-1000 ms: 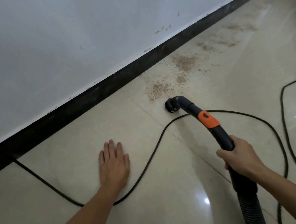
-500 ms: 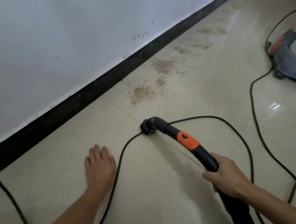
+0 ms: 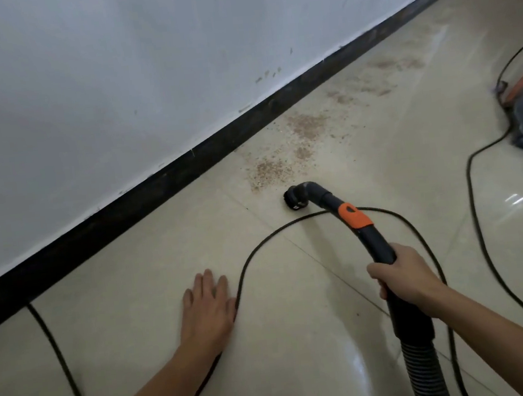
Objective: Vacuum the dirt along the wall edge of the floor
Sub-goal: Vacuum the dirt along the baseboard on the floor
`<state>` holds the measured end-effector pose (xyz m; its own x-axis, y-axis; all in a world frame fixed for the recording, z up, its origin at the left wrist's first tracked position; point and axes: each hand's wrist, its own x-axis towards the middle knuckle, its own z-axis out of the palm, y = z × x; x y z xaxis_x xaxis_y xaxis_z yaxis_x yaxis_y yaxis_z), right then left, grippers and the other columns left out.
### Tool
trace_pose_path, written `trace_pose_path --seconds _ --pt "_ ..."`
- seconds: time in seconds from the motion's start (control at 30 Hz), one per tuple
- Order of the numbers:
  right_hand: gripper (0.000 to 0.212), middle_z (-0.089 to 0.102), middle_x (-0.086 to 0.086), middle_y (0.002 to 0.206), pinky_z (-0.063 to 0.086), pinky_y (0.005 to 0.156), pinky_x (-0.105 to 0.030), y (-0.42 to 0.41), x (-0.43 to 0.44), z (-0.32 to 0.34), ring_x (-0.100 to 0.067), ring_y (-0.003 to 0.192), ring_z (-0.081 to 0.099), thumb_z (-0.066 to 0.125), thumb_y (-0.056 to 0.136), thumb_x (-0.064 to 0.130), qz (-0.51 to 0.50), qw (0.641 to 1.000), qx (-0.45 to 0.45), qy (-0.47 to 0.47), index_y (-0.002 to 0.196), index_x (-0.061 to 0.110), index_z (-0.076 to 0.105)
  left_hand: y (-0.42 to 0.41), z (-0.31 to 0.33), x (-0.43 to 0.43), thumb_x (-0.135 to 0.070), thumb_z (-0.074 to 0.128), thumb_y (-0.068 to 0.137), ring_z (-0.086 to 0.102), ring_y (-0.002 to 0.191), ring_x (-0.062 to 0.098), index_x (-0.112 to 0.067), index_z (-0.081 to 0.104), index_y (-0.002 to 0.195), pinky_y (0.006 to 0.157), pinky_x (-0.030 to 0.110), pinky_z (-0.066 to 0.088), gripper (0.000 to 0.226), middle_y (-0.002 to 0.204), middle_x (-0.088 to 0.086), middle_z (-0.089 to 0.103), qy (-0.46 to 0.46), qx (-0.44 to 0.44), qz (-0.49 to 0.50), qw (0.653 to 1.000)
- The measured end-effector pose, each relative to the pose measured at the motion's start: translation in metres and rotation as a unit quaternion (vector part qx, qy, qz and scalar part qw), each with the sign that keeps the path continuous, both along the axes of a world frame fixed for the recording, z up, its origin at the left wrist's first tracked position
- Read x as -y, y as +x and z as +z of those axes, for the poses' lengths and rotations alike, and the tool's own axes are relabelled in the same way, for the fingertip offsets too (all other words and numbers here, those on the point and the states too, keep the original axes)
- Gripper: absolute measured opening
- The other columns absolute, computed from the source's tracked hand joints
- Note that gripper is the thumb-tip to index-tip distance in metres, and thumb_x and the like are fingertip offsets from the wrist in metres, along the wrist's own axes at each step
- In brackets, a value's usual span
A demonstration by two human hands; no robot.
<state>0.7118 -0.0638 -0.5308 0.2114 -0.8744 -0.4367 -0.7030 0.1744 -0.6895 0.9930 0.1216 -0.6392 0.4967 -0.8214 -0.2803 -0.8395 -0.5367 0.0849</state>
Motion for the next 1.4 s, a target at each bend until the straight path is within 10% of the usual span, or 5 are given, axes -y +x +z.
trace_pose_path --seconds 0.3,0.5,0.73,1.4 --pt "0.016 0.068 -0.014 0.07 0.05 0.048 -0.03 0.027 -0.005 -0.007 -0.024 0.048 0.067 0.067 0.076 0.011 0.05 0.997 -0.032 -0.041 0.087 0.013 0.055 0.002 -0.003 0.003 -0.047 0.035 0.088 0.057 0.122 0.034 -0.015 0.066 0.122 0.093 0.05 0.049 0.057 0.133 0.018 0.058 -0.004 -0.005 -0.049 0.999" --pt "0.014 0.066 -0.015 0.063 0.054 0.052 -0.037 0.024 0.006 -0.018 -0.026 0.046 0.066 0.067 0.076 0.009 -0.013 0.999 -0.022 -0.038 0.085 0.008 0.057 0.016 0.002 0.028 -0.055 -0.01 0.076 0.009 0.149 0.028 -0.02 0.024 0.153 0.118 0.043 0.012 0.091 0.162 0.013 0.012 -0.031 -0.016 -0.017 0.999" --pt "0.016 0.065 -0.015 0.068 0.054 0.054 -0.035 0.045 0.041 -0.014 -0.026 0.05 0.066 0.066 0.079 0.008 -0.023 0.999 0.001 -0.028 0.091 0.008 0.057 0.034 -0.009 0.059 -0.049 0.007 0.098 0.002 0.15 0.029 -0.02 0.013 0.155 0.12 0.043 0.005 0.065 0.163 0.013 0.005 -0.048 0.006 0.021 0.999" --pt "0.014 0.065 -0.017 0.063 0.05 0.048 -0.032 0.103 0.028 -0.022 -0.023 0.044 0.065 0.066 0.077 0.006 0.028 0.999 -0.012 -0.037 0.086 0.01 0.056 0.042 -0.028 0.064 -0.049 0.015 0.095 0.01 0.15 0.026 -0.02 0.03 0.152 0.121 0.044 0.009 0.065 0.161 0.012 0.018 -0.125 0.022 0.049 0.991"
